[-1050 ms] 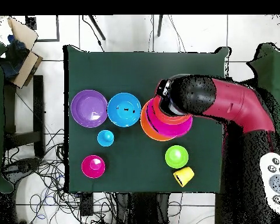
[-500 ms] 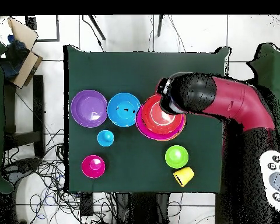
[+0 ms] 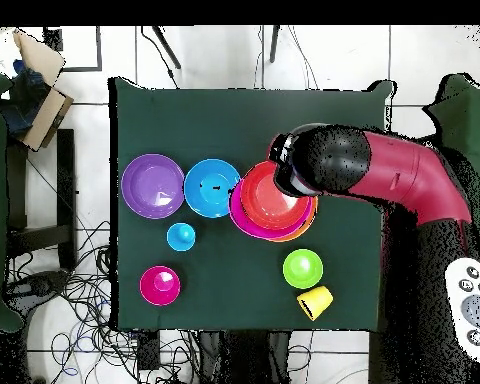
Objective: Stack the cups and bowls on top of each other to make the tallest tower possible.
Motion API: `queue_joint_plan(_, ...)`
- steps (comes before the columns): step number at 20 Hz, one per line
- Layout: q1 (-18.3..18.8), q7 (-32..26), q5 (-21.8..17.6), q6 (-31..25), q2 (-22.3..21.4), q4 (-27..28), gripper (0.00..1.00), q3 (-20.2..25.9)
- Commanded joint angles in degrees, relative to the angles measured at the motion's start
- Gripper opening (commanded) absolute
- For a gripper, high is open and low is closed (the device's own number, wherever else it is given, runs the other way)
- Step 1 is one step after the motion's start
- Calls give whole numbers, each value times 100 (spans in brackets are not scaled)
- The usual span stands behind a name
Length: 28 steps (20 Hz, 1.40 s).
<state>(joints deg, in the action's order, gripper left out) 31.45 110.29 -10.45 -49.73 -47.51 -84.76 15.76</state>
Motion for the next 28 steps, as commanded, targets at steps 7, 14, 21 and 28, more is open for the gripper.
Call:
queue_joint_plan(7, -53, -647, -920, 1394, 488, -422, 100, 323)
queue_joint_plan(14, -50, -500, -1258, 2116, 921, -380, 100, 240)
queue_joint_plan(21, -104, -364, -1376, 2372, 1010, -399, 100, 167)
queue_joint_plan(28, -208, -200, -1444, 2285, 1166, -290, 0, 32)
